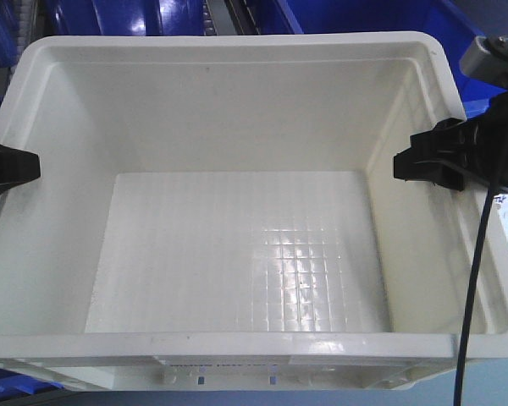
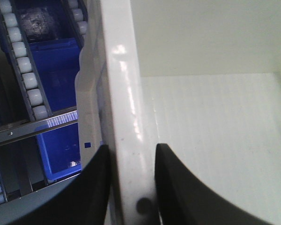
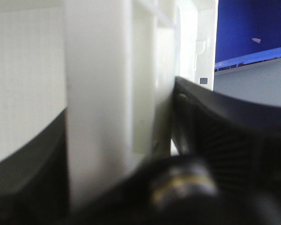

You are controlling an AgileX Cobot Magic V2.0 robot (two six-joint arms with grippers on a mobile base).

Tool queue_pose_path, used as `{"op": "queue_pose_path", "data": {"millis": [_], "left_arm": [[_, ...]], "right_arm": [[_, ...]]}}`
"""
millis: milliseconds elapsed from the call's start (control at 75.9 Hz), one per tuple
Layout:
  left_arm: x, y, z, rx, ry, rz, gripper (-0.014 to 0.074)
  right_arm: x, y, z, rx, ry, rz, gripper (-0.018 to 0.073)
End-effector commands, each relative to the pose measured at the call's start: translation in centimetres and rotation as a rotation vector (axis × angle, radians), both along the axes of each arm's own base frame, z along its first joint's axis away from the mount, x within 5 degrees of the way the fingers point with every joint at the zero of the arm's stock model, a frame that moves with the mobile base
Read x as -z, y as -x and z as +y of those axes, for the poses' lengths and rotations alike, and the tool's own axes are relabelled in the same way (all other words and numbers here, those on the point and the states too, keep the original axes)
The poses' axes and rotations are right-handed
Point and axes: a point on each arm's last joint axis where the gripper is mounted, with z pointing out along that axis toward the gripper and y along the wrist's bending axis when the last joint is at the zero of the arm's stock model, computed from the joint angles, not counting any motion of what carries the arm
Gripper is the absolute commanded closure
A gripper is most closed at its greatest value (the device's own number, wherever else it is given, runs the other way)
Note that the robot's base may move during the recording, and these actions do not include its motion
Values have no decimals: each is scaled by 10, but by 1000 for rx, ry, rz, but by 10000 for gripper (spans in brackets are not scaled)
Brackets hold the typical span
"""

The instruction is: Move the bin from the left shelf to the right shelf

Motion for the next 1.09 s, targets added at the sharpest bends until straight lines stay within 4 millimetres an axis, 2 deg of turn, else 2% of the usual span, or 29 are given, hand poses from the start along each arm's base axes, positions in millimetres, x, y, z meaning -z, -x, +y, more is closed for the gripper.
{"op": "queue_pose_path", "data": {"millis": [0,1080], "left_arm": [[-30,3,-3,-9,109,-179,602],[-30,3,-3,-9,109,-179,602]], "right_arm": [[-29,4,5,9,-119,-135,565],[-29,4,5,9,-119,-135,565]]}}
